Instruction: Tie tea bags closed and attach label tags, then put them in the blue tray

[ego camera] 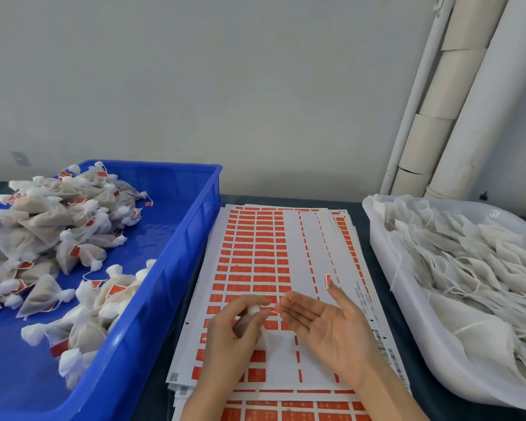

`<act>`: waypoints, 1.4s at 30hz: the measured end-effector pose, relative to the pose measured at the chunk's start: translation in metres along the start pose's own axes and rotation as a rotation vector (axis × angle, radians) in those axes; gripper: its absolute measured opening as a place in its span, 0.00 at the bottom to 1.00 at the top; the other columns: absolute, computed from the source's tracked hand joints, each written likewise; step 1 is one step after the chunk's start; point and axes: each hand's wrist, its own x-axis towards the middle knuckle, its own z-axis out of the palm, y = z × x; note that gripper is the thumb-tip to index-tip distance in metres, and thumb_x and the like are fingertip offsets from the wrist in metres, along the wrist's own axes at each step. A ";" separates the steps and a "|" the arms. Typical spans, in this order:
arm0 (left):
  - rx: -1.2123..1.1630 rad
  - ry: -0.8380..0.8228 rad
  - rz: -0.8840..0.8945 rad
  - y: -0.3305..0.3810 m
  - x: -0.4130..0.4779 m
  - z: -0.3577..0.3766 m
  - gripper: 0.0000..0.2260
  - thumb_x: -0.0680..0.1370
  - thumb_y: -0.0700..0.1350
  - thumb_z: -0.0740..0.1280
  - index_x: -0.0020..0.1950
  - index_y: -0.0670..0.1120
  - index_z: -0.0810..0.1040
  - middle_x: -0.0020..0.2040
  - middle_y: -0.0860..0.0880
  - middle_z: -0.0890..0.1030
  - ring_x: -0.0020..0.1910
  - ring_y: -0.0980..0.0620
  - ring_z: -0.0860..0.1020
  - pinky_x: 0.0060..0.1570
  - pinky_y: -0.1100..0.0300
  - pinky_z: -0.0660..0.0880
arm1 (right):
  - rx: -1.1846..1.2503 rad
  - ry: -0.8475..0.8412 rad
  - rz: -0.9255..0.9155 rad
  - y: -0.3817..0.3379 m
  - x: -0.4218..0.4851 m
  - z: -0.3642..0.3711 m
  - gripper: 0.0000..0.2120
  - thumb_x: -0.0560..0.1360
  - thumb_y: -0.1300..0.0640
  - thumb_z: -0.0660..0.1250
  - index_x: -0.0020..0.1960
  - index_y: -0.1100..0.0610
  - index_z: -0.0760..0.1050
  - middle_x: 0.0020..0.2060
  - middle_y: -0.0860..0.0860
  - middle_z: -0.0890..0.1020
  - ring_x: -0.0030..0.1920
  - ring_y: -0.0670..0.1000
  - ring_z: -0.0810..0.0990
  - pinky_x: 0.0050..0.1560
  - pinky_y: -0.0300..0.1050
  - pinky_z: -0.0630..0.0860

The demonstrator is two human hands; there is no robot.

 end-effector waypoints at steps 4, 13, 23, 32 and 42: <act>-0.006 0.010 0.017 0.001 0.000 0.000 0.09 0.76 0.44 0.70 0.48 0.59 0.78 0.48 0.69 0.79 0.52 0.67 0.76 0.45 0.78 0.71 | 0.011 -0.001 0.016 0.001 0.001 -0.001 0.30 0.69 0.45 0.67 0.56 0.72 0.78 0.56 0.68 0.79 0.56 0.65 0.80 0.51 0.54 0.80; 0.003 -0.097 0.009 -0.002 -0.003 0.002 0.06 0.76 0.45 0.70 0.44 0.56 0.78 0.41 0.62 0.81 0.44 0.60 0.79 0.42 0.72 0.74 | -0.022 0.007 -0.015 -0.005 0.002 -0.009 0.31 0.67 0.43 0.71 0.57 0.67 0.80 0.58 0.66 0.79 0.59 0.64 0.79 0.53 0.55 0.79; -0.015 -0.338 0.007 0.002 -0.006 0.000 0.04 0.77 0.49 0.68 0.46 0.60 0.78 0.48 0.63 0.80 0.54 0.60 0.76 0.49 0.71 0.73 | -0.949 0.483 -0.506 0.000 0.004 -0.010 0.09 0.70 0.43 0.70 0.49 0.42 0.77 0.40 0.40 0.83 0.42 0.45 0.82 0.36 0.32 0.77; -0.065 -0.367 0.055 0.003 -0.008 0.000 0.08 0.77 0.48 0.69 0.48 0.63 0.78 0.47 0.62 0.81 0.52 0.59 0.78 0.49 0.73 0.73 | -1.204 0.248 -0.550 0.013 0.010 -0.017 0.08 0.72 0.53 0.73 0.48 0.45 0.77 0.42 0.38 0.82 0.44 0.43 0.81 0.43 0.34 0.78; -0.029 -0.268 0.050 0.000 -0.006 0.001 0.07 0.76 0.46 0.70 0.46 0.60 0.79 0.43 0.62 0.81 0.46 0.60 0.79 0.43 0.73 0.73 | -1.226 0.195 -0.521 0.012 0.009 -0.019 0.10 0.71 0.50 0.74 0.50 0.44 0.78 0.41 0.39 0.83 0.44 0.44 0.81 0.44 0.34 0.79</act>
